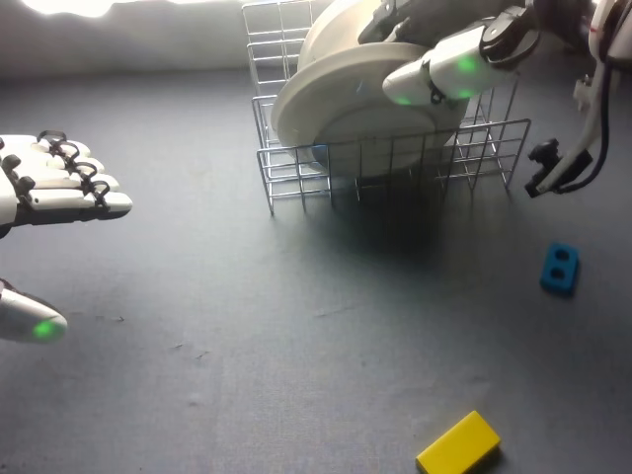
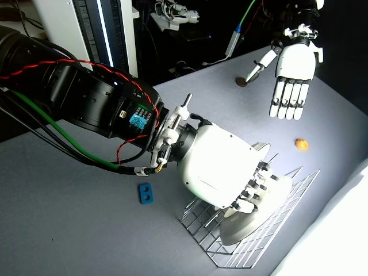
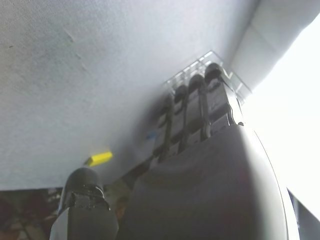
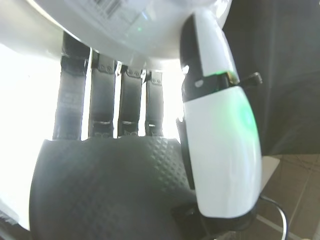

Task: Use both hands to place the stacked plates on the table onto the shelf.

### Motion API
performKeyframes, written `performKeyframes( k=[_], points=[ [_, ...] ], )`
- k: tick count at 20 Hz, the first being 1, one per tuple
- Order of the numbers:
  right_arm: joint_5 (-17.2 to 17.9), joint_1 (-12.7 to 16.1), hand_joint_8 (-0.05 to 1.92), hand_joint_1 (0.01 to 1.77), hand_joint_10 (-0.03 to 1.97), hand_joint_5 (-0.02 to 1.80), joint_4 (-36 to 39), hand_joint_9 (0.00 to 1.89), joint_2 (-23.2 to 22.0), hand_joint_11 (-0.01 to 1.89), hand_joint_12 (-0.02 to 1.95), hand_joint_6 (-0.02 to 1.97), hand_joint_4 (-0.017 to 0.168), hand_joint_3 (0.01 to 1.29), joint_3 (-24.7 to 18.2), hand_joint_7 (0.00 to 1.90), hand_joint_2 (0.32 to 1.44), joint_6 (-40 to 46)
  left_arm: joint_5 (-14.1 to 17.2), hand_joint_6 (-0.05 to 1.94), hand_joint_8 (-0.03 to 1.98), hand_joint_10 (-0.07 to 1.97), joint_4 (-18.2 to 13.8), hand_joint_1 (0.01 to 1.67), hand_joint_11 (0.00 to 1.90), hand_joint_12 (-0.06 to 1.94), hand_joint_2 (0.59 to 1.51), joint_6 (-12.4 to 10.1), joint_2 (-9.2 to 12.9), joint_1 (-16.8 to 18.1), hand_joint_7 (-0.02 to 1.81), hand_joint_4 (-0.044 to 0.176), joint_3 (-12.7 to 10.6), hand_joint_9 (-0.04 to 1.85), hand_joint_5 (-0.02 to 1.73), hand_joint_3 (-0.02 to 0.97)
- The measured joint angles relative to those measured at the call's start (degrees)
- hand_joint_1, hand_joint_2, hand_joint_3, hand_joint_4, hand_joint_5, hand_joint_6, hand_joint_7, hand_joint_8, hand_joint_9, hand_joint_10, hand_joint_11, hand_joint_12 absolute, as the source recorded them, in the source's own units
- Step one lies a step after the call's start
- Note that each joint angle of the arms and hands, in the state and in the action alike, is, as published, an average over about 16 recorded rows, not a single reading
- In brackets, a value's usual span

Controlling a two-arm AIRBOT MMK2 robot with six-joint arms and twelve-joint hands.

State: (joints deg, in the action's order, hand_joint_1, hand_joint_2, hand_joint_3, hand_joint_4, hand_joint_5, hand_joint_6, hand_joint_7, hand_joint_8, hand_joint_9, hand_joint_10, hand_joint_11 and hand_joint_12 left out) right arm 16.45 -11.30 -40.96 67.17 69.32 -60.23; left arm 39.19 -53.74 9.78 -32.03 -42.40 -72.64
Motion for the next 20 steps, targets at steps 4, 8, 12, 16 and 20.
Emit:
performKeyframes(
  k=[4, 8, 12, 16, 20],
  points=[
    [0.0, 1.5, 0.13, 1.13, 0.37, 0.71, 1.1, 0.84, -0.7, 0.5, 1.27, 0.34, 0.004, 0.01, -0.7, 0.91, 1.03, 0.0, 0.9, 0.01, 0.0, 0.01, -1.3, 0.02, 0.03, 0.02, 1.07, 0.0, 0.0, 0.1, 0.08, 0.007, 0.3, 0.05, 0.08, 0.01],
    [0.4, 3.4, 0.08, 1.13, 0.34, 0.71, 4.4, 0.83, -2.2, 0.47, 1.26, 0.26, 0.004, 0.01, -2.8, 0.9, 1.02, -0.1, 2.4, 0.01, 0.0, 0.01, -3.4, 0.02, 0.03, 0.03, 1.07, 0.0, 0.0, 0.4, 0.09, 0.006, 0.8, 0.05, 0.08, 0.01],
    [1.6, 4.9, 0.06, 1.12, 0.32, 0.71, 8.9, 0.81, -4.9, 0.45, 1.26, 0.25, 0.005, 0.01, -6.8, 0.89, 1.01, -1.0, 5.2, 0.01, 0.0, 0.01, -6.9, 0.02, 0.02, 0.04, 1.07, 0.0, 0.1, 1.9, 0.09, 0.005, 1.9, 0.06, 0.08, 0.01],
    [3.2, 5.1, 0.05, 1.01, 0.34, 0.74, 13.8, 0.81, -8.8, 0.44, 1.27, 0.22, 0.005, 0.01, -12.6, 0.9, 1.02, -2.7, 9.2, 0.01, 0.01, 0.02, -11.3, 0.02, 0.02, 0.19, 1.074, 0.0, 0.4, 4.7, 0.15, 0.005, 3.7, 0.12, 0.13, 0.01],
    [4.8, 3.6, 0.27, 0.79, 0.61, 0.78, 18.1, 0.83, -13.6, 0.5, 1.39, 0.39, 0.005, 0.01, -19.6, 0.94, 1.05, -4.8, 14.1, 0.12, 0.16, 0.25, -16.1, 0.02, 0.1, 0.59, 1.097, 0.0, 0.7, 7.8, 0.36, 0.004, 5.5, 0.29, 0.3, 0.01]
  ],
)
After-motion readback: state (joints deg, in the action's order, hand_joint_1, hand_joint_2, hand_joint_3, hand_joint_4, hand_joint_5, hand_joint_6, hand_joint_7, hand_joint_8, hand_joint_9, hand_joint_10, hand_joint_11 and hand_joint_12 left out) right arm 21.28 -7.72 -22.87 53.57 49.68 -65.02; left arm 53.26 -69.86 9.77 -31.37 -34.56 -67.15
